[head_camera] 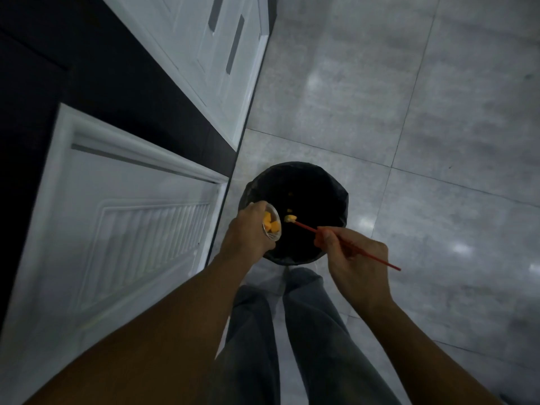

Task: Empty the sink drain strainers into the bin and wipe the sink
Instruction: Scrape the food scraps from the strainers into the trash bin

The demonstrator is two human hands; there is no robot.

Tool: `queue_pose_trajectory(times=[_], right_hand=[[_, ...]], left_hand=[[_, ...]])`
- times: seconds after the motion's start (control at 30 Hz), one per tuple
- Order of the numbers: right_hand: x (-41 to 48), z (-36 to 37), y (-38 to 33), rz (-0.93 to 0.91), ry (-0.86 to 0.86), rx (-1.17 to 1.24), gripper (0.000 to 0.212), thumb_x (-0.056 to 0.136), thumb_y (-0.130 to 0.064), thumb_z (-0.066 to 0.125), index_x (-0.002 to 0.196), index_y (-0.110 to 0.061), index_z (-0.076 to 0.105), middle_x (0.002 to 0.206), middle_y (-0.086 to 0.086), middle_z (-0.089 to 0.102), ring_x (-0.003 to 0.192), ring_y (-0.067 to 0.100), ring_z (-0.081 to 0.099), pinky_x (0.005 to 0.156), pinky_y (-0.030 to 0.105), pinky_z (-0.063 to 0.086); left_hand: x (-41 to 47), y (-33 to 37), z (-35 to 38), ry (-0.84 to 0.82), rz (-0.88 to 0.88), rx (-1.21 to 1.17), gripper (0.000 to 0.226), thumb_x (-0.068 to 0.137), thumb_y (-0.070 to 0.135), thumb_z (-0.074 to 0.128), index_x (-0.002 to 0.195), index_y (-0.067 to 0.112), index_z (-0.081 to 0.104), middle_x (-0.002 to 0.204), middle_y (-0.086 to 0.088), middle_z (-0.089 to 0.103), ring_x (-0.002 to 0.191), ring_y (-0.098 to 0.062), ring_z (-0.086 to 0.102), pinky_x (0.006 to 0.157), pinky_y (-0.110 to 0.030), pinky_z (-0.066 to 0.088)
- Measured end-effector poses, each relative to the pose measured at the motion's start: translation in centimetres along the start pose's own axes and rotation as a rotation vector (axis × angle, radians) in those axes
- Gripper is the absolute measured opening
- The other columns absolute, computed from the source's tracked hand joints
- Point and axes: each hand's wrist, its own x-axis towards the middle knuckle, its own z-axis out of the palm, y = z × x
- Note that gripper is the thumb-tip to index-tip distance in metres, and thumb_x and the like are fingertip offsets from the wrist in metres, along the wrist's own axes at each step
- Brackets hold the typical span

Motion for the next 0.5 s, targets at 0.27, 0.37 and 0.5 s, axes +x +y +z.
queue_pose_trajectory(times=[0.27,0.37,0.5], right_hand=[[-0.8,0.7,-1.2,-0.103,-0.110,0.014,0.019,0.098,-0.025,0.057,0.105,-0.020,0.073,0.091,-0.012,0.071,0.081,-0.003,0.069,0.072,0.007,0.053],[-1.2,1.7,-1.4,-0.102,-0.134,-0.007,0.016,0.097,-0.017,0.061,0.106,-0.019,0.074,0.091,-0.014,0.069,0.078,-0.005,0.066,0.072,0.004,0.050],[-1.5,1.5,-0.7,-0.065,-0.049,-0.016,0.015,0.096,-0.015,0.062,0.105,-0.019,0.074,0.089,-0.014,0.068,0.079,-0.007,0.066,0.072,0.001,0.048]], left_hand=[[0.1,0.5,0.0,-0.006,-0.006,0.014,0.070,0.073,0.024,0.088,0.133,0.021,0.051,0.129,-0.004,0.062,0.120,-0.026,0.060,0.101,-0.042,0.054],[0.0,0.8,0.2,0.001,0.007,0.008,0.071,0.072,0.022,0.088,0.133,0.021,0.052,0.129,-0.005,0.062,0.120,-0.026,0.060,0.101,-0.042,0.053],[-0.1,0.6,0.1,0.013,0.013,-0.038,0.061,0.073,0.018,0.086,0.125,0.023,0.056,0.123,-0.002,0.064,0.114,-0.025,0.063,0.097,-0.043,0.055]])
